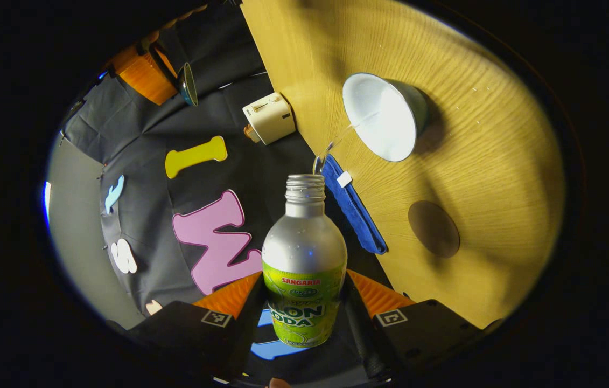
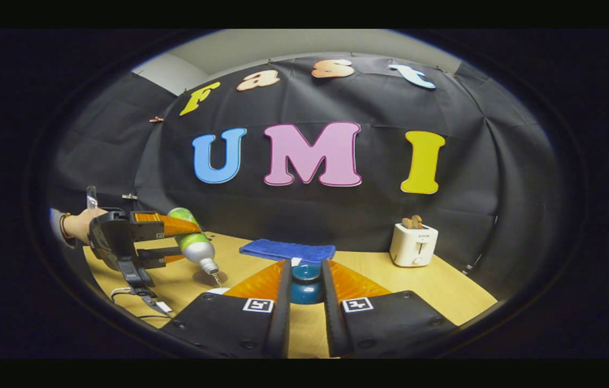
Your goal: Open the teacup lid with one hand, grasp the water bottle and pour water into the teacup with the other hand; after pouring, place the water bottle on the coaster and then close the teacup lid.
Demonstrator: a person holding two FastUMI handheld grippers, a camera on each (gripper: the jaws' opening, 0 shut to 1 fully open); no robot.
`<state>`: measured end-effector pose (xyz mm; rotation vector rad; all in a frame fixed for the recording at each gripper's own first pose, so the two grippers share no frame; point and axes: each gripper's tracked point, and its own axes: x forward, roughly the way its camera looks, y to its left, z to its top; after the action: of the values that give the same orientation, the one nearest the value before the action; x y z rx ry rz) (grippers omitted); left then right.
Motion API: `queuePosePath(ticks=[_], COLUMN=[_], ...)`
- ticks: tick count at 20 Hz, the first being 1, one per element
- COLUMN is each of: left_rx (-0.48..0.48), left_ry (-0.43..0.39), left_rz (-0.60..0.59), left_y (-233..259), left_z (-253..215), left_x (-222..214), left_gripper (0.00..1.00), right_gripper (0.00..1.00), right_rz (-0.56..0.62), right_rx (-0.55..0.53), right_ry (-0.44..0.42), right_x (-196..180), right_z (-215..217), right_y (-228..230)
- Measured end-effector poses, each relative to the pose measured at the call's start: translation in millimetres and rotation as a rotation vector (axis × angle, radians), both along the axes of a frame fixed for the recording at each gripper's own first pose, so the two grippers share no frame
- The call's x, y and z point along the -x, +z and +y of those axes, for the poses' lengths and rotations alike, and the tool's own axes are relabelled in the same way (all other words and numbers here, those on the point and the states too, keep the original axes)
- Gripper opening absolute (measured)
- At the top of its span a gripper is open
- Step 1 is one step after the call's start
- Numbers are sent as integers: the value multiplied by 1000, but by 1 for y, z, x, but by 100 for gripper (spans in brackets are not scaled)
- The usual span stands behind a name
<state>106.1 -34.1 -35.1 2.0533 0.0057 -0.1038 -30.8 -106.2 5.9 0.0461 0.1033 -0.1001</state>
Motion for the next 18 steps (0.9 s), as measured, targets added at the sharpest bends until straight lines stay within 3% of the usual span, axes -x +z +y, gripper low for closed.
queuePosePath(ticks=[2, 3, 5, 6, 9, 10, 15, 17, 18], left_rx=[-14, -28, -55, -64, -98, -112, -190, -210, -219], left_ry=[-13, -17, -22, -24, -38, -42, -51, -64, -69], left_rz=[-15, -18, -23, -23, -33, -34, -42, -55, -61], left_y=[3, 5, 8, 9, 13, 16, 26, 30, 32], left_z=[0, -1, -1, -1, -2, -3, -3, -5, -7], left_x=[0, -1, -3, -4, -5, -5, -6, -7, -6], left_gripper=[82, 82, 82, 82, 82, 82, 82, 82, 81], right_gripper=[36, 31, 36, 27, 36, 31, 36, 27, 27], right_rz=[-2, -3, -4, -6, -8, -7, -16, -17, -17], right_rx=[-1, -2, -1, -1, -5, -5, -8, -10, -10], right_ry=[0, -1, 0, -1, -3, -3, -1, 0, 0], right_x=[0, 0, 0, 1, 1, 1, 2, 2, 3], right_z=[0, 0, 0, 0, -2, -2, -3, -3, -3], right_y=[1, 1, 1, 2, 2, 2, 5, 5, 5])
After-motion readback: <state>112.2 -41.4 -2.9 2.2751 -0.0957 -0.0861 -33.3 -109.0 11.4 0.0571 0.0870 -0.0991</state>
